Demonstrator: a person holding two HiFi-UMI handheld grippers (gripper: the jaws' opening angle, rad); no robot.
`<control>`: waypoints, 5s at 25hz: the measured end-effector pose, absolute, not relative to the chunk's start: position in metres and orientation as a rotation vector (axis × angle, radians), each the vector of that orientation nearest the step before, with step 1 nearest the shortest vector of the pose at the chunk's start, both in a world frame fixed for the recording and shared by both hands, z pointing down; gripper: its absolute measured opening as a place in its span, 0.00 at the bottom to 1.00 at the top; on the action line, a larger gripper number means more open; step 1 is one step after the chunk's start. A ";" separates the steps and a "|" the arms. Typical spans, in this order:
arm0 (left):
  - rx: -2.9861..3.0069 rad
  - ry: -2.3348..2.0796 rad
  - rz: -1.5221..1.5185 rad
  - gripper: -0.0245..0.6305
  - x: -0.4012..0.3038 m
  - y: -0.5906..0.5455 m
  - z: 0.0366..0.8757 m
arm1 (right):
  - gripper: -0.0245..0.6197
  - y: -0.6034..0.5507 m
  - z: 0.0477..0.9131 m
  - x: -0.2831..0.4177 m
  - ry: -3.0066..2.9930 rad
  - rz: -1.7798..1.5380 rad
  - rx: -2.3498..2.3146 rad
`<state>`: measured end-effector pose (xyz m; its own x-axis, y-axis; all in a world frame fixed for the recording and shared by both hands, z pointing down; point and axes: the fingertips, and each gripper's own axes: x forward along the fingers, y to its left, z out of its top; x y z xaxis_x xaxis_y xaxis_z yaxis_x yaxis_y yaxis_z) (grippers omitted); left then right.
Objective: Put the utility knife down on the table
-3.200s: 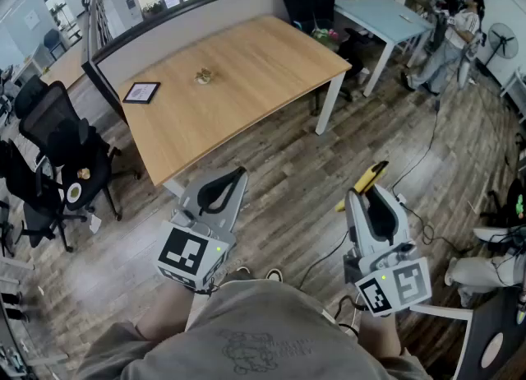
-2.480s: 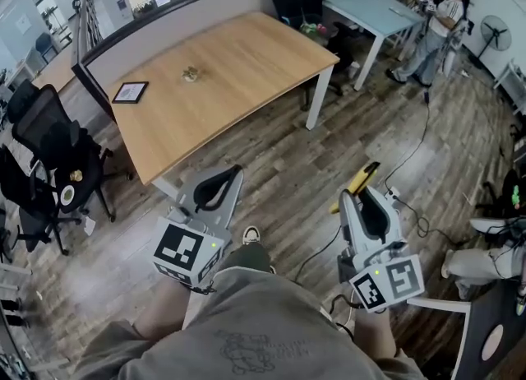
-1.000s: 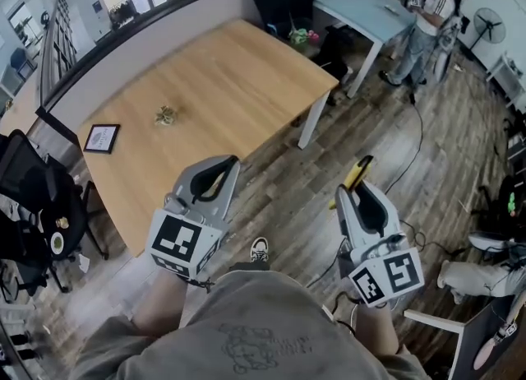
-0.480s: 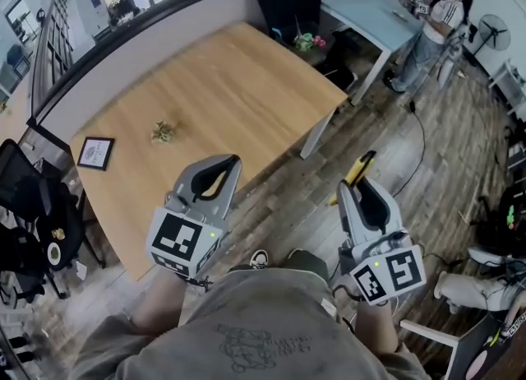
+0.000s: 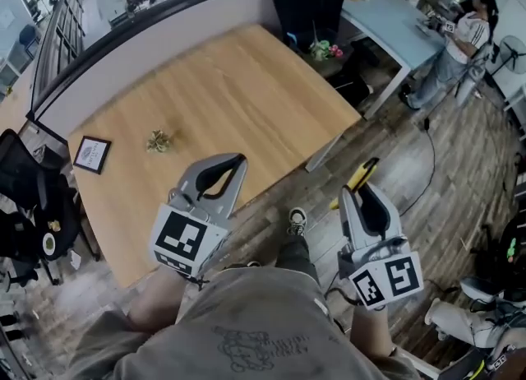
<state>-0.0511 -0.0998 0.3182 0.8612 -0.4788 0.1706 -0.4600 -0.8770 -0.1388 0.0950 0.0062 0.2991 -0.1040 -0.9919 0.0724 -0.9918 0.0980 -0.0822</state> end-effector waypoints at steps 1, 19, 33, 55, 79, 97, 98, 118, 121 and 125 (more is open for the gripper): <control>-2.933 0.762 -0.316 0.04 -0.045 -0.109 0.319 | 0.23 -0.005 0.302 0.103 2.340 -0.183 -2.085; -2.834 1.103 -0.394 0.04 0.095 -0.266 0.306 | 0.23 -0.200 0.292 0.252 2.635 -0.212 -1.745; -2.783 1.309 -0.430 0.04 0.135 -0.322 0.317 | 0.23 -0.281 0.290 0.301 2.753 -0.187 -1.577; -2.795 1.275 -0.451 0.04 0.098 -0.355 0.324 | 0.23 -0.316 0.314 0.273 2.731 -0.400 -1.669; -2.839 1.476 -0.725 0.04 0.036 -0.506 0.462 | 0.23 -0.530 0.478 0.189 3.058 -0.828 -1.639; -3.029 1.581 -1.026 0.04 0.008 -0.515 0.615 | 0.23 -0.544 0.710 0.159 3.191 -1.469 -1.685; -3.038 1.583 -1.045 0.04 0.007 -0.514 0.622 | 0.23 -0.543 0.715 0.159 3.177 -1.492 -1.688; -2.995 1.534 -0.862 0.04 0.008 -0.521 0.542 | 0.23 -0.550 0.558 0.146 3.133 -0.949 -1.568; -3.002 1.518 -0.739 0.04 0.009 -0.519 0.501 | 0.17 -0.539 0.491 0.147 3.088 -0.718 -1.544; -2.933 1.478 -0.630 0.04 0.008 -0.507 0.444 | 0.14 -0.513 0.418 0.151 3.033 -0.494 -1.533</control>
